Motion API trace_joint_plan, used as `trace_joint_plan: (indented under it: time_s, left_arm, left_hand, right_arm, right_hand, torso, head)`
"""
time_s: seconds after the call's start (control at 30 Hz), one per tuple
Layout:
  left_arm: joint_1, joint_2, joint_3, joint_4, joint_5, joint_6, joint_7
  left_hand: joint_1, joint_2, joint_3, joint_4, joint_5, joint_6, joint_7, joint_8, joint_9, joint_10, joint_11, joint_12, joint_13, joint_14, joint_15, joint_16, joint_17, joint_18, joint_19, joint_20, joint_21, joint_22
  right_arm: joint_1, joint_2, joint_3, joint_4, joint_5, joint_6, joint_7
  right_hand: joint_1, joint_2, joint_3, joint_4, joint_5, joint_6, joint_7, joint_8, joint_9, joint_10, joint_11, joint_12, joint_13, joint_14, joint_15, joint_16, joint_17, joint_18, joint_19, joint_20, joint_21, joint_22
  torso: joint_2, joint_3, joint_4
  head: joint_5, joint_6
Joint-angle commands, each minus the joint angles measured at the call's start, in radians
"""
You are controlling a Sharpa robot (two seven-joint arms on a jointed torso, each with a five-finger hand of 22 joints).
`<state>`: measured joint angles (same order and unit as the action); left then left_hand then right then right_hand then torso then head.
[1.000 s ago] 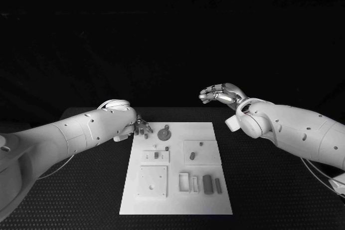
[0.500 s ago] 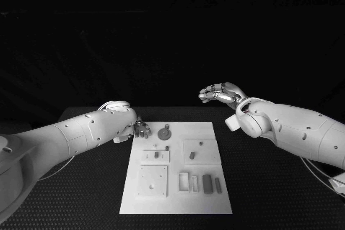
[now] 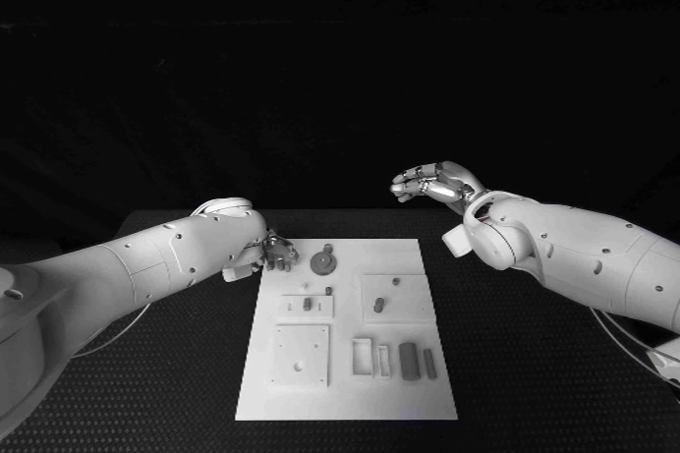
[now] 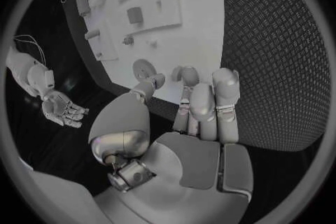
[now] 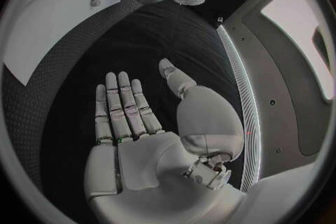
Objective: Assemble the parts on the task board
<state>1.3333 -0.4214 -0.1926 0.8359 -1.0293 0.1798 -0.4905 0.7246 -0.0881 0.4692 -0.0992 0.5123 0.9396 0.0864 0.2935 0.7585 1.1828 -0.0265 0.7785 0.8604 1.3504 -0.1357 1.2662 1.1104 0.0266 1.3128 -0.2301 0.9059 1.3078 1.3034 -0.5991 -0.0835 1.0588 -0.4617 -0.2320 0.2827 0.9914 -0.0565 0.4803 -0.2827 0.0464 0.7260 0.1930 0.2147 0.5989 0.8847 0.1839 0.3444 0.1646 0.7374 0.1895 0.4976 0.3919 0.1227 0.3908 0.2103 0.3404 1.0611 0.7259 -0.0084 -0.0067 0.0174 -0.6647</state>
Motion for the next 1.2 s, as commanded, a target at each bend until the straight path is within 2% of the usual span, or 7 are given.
trace_joint_plan:
  time_s: [0.03,0.33,0.53,0.73,1.07,1.13,1.2]
  left_arm:
    - [-0.001,0.003,0.0,0.0,0.033,0.01,0.02]
    - [-0.002,0.005,0.0,-0.008,0.033,0.001,0.022]
    - [-0.003,0.005,0.0,-0.005,0.034,0.015,0.021]
    - [-0.003,0.007,0.0,-0.008,0.034,0.015,0.018]
    - [-0.006,0.008,0.0,-0.017,0.034,0.017,0.016]
    - [-0.006,0.008,0.0,-0.018,0.035,0.017,0.015]
    - [-0.006,0.009,0.0,-0.022,0.037,0.015,0.015]
  left_hand:
    - [-0.005,0.011,0.002,-0.015,0.006,0.01,-0.002,0.008,0.005,-0.005,-0.002,0.006,-0.002,-0.009,-0.003,0.006,-0.002,0.151,-0.005,-0.001,0.006,0.018]
    - [0.005,0.048,0.019,-0.074,-0.005,0.025,-0.007,0.027,0.022,-0.003,-0.007,0.01,-0.012,-0.008,-0.008,0.02,-0.003,0.146,-0.007,-0.004,0.009,0.018]
    - [0.014,0.066,0.03,-0.096,-0.035,0.029,-0.008,0.031,0.027,-0.003,-0.008,0.009,-0.02,-0.011,-0.008,0.02,-0.011,0.142,-0.011,-0.004,0.008,0.016]
    - [0.021,0.082,0.038,-0.103,-0.046,0.032,-0.009,0.033,0.028,-0.002,-0.008,0.008,-0.024,-0.012,-0.008,0.021,-0.015,0.14,-0.012,-0.004,0.007,0.016]
    - [0.007,0.082,0.032,-0.097,-0.061,0.035,-0.009,0.034,0.029,0.0,-0.009,0.008,-0.029,-0.014,-0.008,0.022,-0.021,0.136,-0.012,-0.004,0.007,0.015]
    - [-0.001,0.077,0.031,-0.09,-0.076,0.036,-0.01,0.034,0.029,0.0,-0.01,0.008,-0.031,-0.015,-0.009,0.023,-0.022,0.135,-0.012,-0.005,0.007,0.015]
    - [-0.007,0.074,0.032,-0.082,-0.112,0.037,-0.011,0.033,0.028,0.001,-0.01,0.009,-0.033,-0.015,-0.01,0.025,-0.023,0.135,-0.012,-0.006,0.006,0.014]
  right_arm:
    - [0.0,0.001,0.001,0.0,-0.005,0.012,0.005]
    - [0.0,0.001,0.001,0.001,-0.005,0.012,0.005]
    - [0.0,0.0,0.001,0.002,-0.005,0.012,0.004]
    - [0.0,0.001,0.001,0.003,-0.005,0.012,0.004]
    - [0.0,0.001,0.001,0.007,-0.005,0.013,0.004]
    - [0.0,0.0,0.001,0.008,-0.005,0.012,0.004]
    - [0.0,0.0,0.001,0.008,-0.005,0.013,0.004]
  right_hand:
    - [0.002,0.006,-0.005,-0.001,0.001,-0.005,0.033,0.007,-0.002,0.005,0.001,-0.003,-0.002,-0.001,0.006,-0.006,0.001,-0.016,-0.008,-0.002,-0.003,0.001]
    - [0.002,0.006,-0.005,-0.001,0.001,-0.005,0.033,0.007,-0.002,0.006,0.001,-0.003,-0.002,-0.001,0.006,-0.007,0.002,-0.016,-0.007,-0.002,-0.003,0.002]
    - [0.002,0.006,-0.005,-0.001,0.001,-0.005,0.033,0.007,-0.002,0.006,0.001,-0.004,-0.003,-0.001,0.006,-0.007,0.002,-0.016,-0.007,-0.002,-0.004,0.002]
    - [0.002,0.006,-0.005,-0.001,0.001,-0.005,0.033,0.007,-0.002,0.006,0.001,-0.004,-0.003,0.0,0.006,-0.007,0.002,-0.016,-0.007,-0.002,-0.004,0.002]
    - [0.003,0.006,-0.005,-0.001,0.001,-0.005,0.033,0.007,-0.002,0.006,0.001,-0.004,-0.004,0.0,0.006,-0.008,0.003,-0.017,-0.007,-0.002,-0.004,0.003]
    - [0.003,0.006,-0.005,-0.001,0.001,-0.005,0.033,0.007,-0.002,0.006,0.001,-0.004,-0.004,0.0,0.006,-0.008,0.003,-0.017,-0.007,-0.002,-0.004,0.003]
    - [0.003,0.006,-0.005,-0.001,0.001,-0.005,0.033,0.007,-0.002,0.006,0.001,-0.004,-0.005,0.0,0.006,-0.008,0.003,-0.017,-0.007,-0.002,-0.004,0.003]
  torso:
    - [0.0,-0.0002,0.0001]
    - [0.0,-0.001,0.0]
    - [0.0,-0.0014,-0.0003]
    - [0.0,-0.0007,-0.0001]
    - [0.0,-0.0006,-0.0006]
    - [0.0,-0.0008,-0.0006]
    - [0.001,-0.0008,-0.0008]
  head:
    - [0.0,0.0]
    - [-0.001,-0.001]
    - [-0.002,-0.002]
    - [-0.002,-0.002]
    - [-0.003,-0.003]
    - [-0.003,-0.003]
    - [-0.003,-0.004]
